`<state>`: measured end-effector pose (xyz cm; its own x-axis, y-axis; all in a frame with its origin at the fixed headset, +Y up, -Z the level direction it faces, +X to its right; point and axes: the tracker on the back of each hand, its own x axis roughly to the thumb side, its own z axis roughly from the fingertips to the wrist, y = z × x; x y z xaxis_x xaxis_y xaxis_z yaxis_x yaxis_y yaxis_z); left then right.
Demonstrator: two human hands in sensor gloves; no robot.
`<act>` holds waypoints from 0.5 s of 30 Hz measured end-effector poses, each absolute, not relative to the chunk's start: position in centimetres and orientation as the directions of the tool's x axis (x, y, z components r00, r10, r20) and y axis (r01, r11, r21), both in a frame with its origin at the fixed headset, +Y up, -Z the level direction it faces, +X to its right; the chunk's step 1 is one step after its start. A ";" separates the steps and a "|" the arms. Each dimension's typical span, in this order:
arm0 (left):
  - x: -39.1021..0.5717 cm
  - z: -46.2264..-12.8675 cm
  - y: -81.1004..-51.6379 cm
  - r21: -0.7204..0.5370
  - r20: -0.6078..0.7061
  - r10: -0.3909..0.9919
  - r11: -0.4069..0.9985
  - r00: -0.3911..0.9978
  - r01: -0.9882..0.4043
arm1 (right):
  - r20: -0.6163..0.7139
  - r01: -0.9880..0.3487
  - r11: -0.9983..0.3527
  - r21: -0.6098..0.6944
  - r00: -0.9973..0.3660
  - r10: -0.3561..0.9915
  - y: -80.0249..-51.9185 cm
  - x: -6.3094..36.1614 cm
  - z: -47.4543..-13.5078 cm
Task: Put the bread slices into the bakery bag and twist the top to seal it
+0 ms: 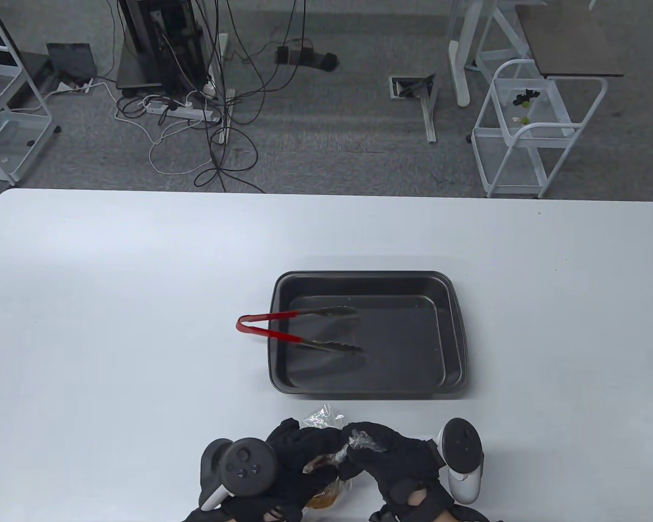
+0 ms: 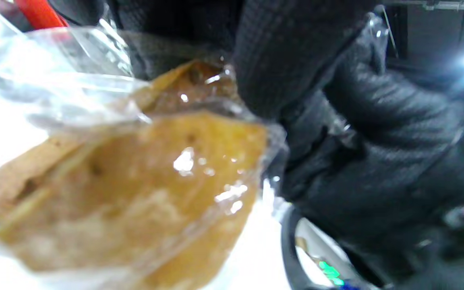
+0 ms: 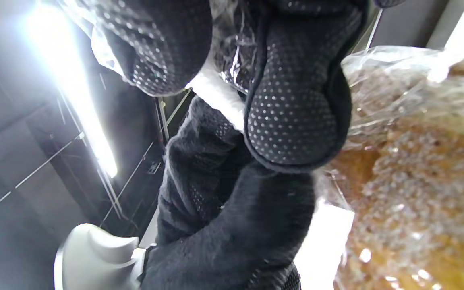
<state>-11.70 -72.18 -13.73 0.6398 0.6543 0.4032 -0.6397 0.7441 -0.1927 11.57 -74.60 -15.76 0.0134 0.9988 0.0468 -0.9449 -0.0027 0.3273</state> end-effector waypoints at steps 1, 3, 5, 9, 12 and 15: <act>-11.5 -13.4 -72.1 -0.137 0.412 0.631 0.757 0.658 -0.639 | 0.042 -0.945 0.006 0.328 0.021 0.999 -74.5 11.6 -15.7; -10.9 -12.9 -72.1 -0.072 0.427 0.571 0.794 0.701 -0.603 | 0.055 -0.939 -0.036 0.343 -0.018 0.998 -74.5 11.7 -15.7; -10.6 -12.9 -72.4 -0.049 0.447 0.548 0.805 0.707 -0.592 | 0.036 -0.938 -0.019 0.346 -0.006 0.999 -74.4 11.5 -15.6; -10.7 -13.1 -72.5 -0.021 0.485 0.540 0.794 0.688 -0.608 | 0.058 -0.906 -0.045 0.421 -0.023 0.998 -73.9 11.1 -15.8; -10.5 -13.2 -72.6 -0.050 0.476 0.568 0.779 0.671 -0.625 | 0.120 -0.899 -0.115 0.421 -0.071 0.990 -73.0 11.0 -15.9; -10.6 -13.7 -72.8 -0.094 0.487 0.597 0.762 0.638 -0.641 | 0.186 -0.881 -0.219 0.419 -0.153 0.971 -72.3 11.1 -15.9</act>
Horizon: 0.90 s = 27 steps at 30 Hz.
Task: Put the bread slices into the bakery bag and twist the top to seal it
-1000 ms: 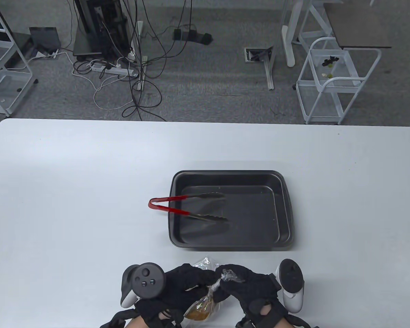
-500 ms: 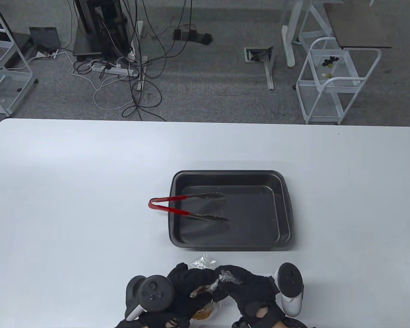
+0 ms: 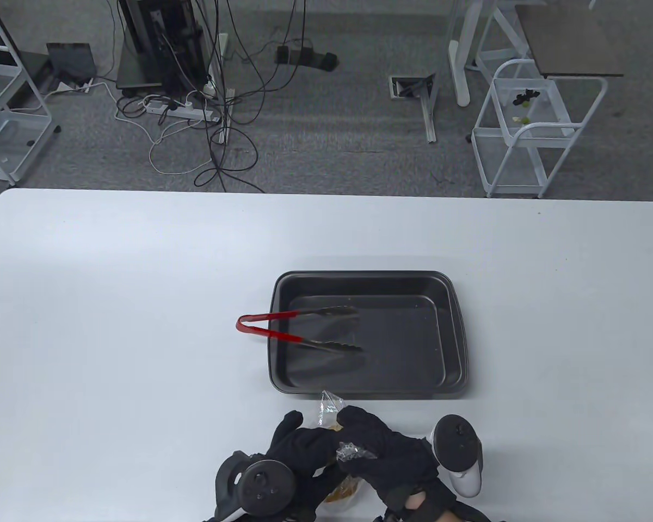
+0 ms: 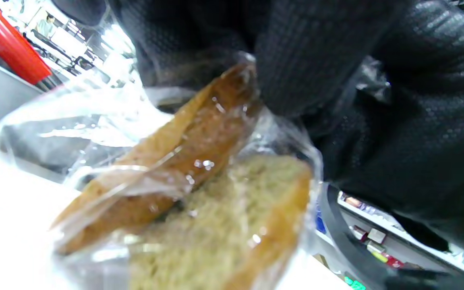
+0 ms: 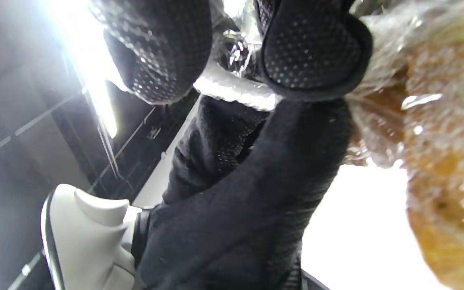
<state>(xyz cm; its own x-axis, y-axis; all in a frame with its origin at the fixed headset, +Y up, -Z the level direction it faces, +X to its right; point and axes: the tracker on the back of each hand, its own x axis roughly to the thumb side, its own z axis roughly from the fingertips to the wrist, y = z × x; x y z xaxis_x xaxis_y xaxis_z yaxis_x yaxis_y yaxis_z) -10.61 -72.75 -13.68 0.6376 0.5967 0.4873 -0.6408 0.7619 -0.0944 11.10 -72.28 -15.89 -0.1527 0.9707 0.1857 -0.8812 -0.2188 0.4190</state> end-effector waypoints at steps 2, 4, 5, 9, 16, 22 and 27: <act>-11.1 -14.3 -72.6 -0.151 0.480 0.651 0.722 0.588 -0.676 | 0.210 -0.879 -0.225 0.421 -0.148 0.967 -71.8 11.3 -15.8; -11.5 -14.8 -72.3 -0.208 0.473 0.691 0.690 0.546 -0.693 | 0.219 -0.880 -0.219 0.422 -0.136 0.966 -71.7 11.5 -15.9; -11.8 -15.0 -72.2 -0.202 0.469 0.693 0.687 0.547 -0.698 | 0.212 -0.878 -0.203 0.433 -0.120 0.970 -71.7 11.6 -16.0; -12.9 -15.9 -72.8 -0.270 0.416 0.797 0.569 0.439 -0.777 | 0.231 -0.919 -0.196 0.342 -0.120 0.965 -72.0 12.6 -15.7; -14.2 -16.8 -74.6 -0.365 0.307 0.927 0.325 0.217 -0.872 | 0.273 -0.907 -0.279 0.316 -0.194 0.942 -71.9 11.8 -14.9; -14.3 -16.9 -75.5 -0.463 0.236 0.970 0.166 0.059 -0.871 | 0.416 -0.835 -0.503 0.221 -0.386 0.823 -71.5 10.2 -13.9; -14.3 -16.8 -75.9 -0.537 0.213 0.975 0.061 -0.065 -0.842 | 0.460 -0.843 -0.523 0.128 -0.416 0.784 -70.9 9.9 -12.9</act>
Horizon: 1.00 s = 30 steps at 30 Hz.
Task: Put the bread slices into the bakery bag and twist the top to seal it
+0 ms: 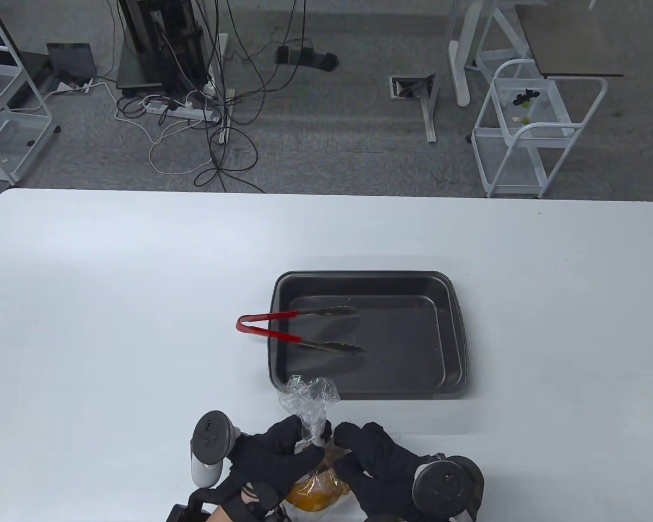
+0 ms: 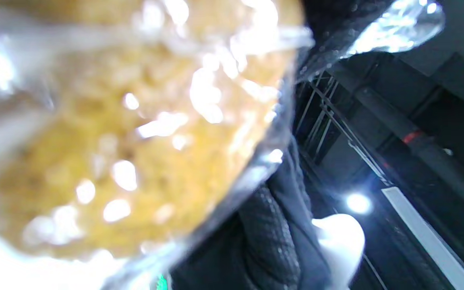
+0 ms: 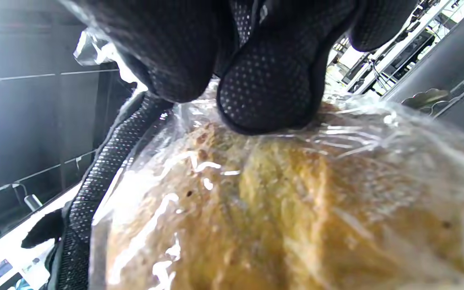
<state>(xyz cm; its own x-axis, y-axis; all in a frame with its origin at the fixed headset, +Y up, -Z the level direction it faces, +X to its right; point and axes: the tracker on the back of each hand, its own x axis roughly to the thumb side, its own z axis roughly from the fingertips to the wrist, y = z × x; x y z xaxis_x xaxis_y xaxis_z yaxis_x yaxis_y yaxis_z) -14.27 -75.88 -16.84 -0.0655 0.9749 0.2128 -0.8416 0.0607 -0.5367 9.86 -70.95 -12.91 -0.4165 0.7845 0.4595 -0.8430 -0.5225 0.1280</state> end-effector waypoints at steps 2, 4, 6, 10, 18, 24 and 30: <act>-14.3 -16.9 -75.8 -0.545 0.210 0.976 0.066 -0.061 -0.836 | 0.446 -0.864 -0.481 0.145 -0.377 0.812 -70.9 10.1 -13.0; -14.3 -16.8 -75.6 -0.515 0.217 0.976 0.086 -0.032 -0.853 | 0.510 -0.867 -0.488 0.099 -0.377 0.773 -70.5 10.3 -12.7; -14.1 -16.7 -75.3 -0.494 0.239 0.971 0.146 0.028 -0.857 | 0.627 -0.820 -0.573 -0.011 -0.452 0.635 -69.9 9.9 -12.1; -13.7 -16.4 -75.0 -0.467 0.259 0.958 0.233 0.120 -0.853 | 0.722 -0.672 -0.693 -0.259 -0.612 0.323 -69.3 8.8 -11.0; -13.0 -16.0 -74.8 -0.492 0.274 0.949 0.280 0.158 -0.824 | 0.744 -0.721 -0.675 -0.157 -0.536 0.400 -69.9 9.2 -12.3; -12.6 -15.5 -74.4 -0.464 0.348 0.911 0.373 0.222 -0.803 | 0.593 -0.865 -0.459 0.203 -0.264 0.760 -70.6 10.1 -14.1; -12.7 -15.5 -74.3 -0.415 0.349 0.903 0.390 0.252 -0.822 | 0.685 -0.776 -0.625 0.086 -0.409 0.602 -70.1 10.7 -13.5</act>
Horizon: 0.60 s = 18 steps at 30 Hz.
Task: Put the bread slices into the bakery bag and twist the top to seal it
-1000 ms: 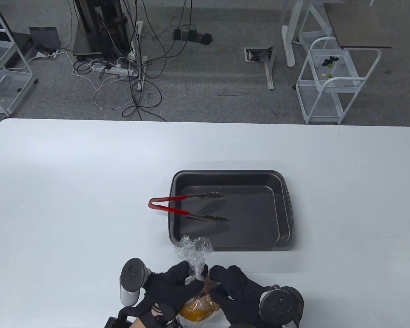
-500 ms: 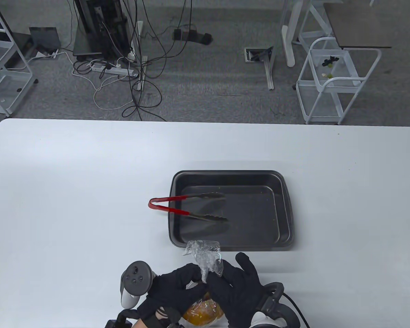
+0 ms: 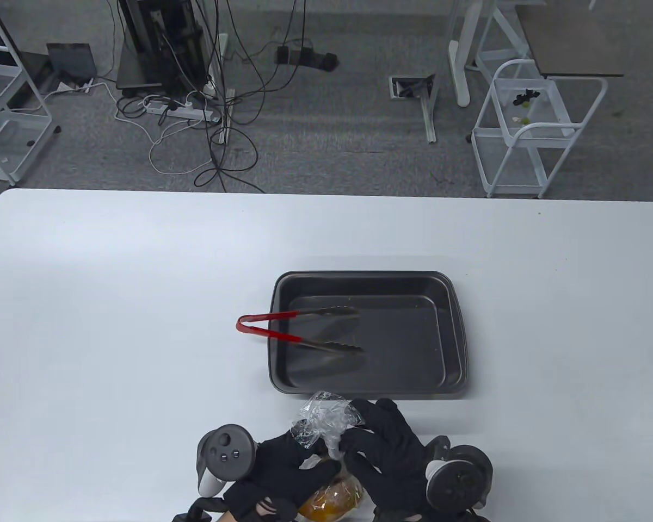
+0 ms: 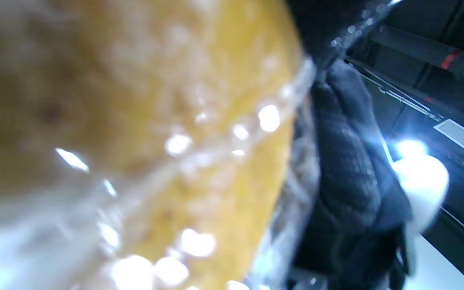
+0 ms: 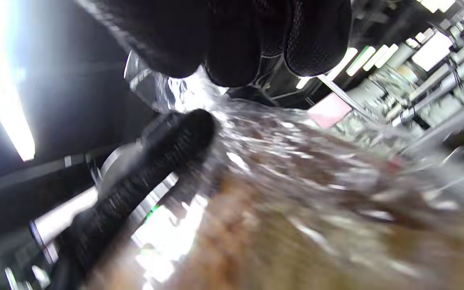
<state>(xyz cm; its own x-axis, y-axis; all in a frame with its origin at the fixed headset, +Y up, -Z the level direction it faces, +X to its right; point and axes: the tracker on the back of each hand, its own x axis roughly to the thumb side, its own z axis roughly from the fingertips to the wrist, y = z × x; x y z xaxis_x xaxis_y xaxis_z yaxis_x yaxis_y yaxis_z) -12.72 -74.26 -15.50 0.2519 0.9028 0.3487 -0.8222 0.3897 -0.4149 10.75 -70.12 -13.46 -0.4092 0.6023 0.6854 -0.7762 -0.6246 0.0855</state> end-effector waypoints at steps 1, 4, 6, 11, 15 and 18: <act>-12.7 -15.4 -74.2 -0.399 0.355 0.895 0.405 0.269 -0.822 | 0.698 -0.751 -0.659 0.048 -0.447 0.560 -70.1 10.5 -13.1; -12.4 -14.9 -73.7 -0.320 0.393 0.847 0.490 0.357 -0.811 | 0.658 -0.707 -0.699 -0.104 -0.576 0.485 -69.7 9.4 -12.1; -12.2 -14.6 -73.4 -0.260 0.410 0.813 0.539 0.413 -0.801 | 0.663 -0.686 -0.703 -0.187 -0.617 0.425 -69.5 8.8 -11.7; -12.1 -14.8 -73.7 -0.310 0.409 0.831 0.514 0.376 -0.800 | 0.666 -0.706 -0.700 -0.107 -0.574 0.476 -69.6 8.7 -12.1; -12.2 -14.8 -73.8 -0.335 0.422 0.836 0.504 0.352 -0.796 | 0.571 -0.835 -0.545 0.082 -0.409 0.712 -69.8 10.2 -13.6; -12.1 -14.7 -73.8 -0.334 0.428 0.833 0.506 0.350 -0.795 | 0.566 -0.811 -0.584 0.050 -0.458 0.685 -69.6 11.4 -14.5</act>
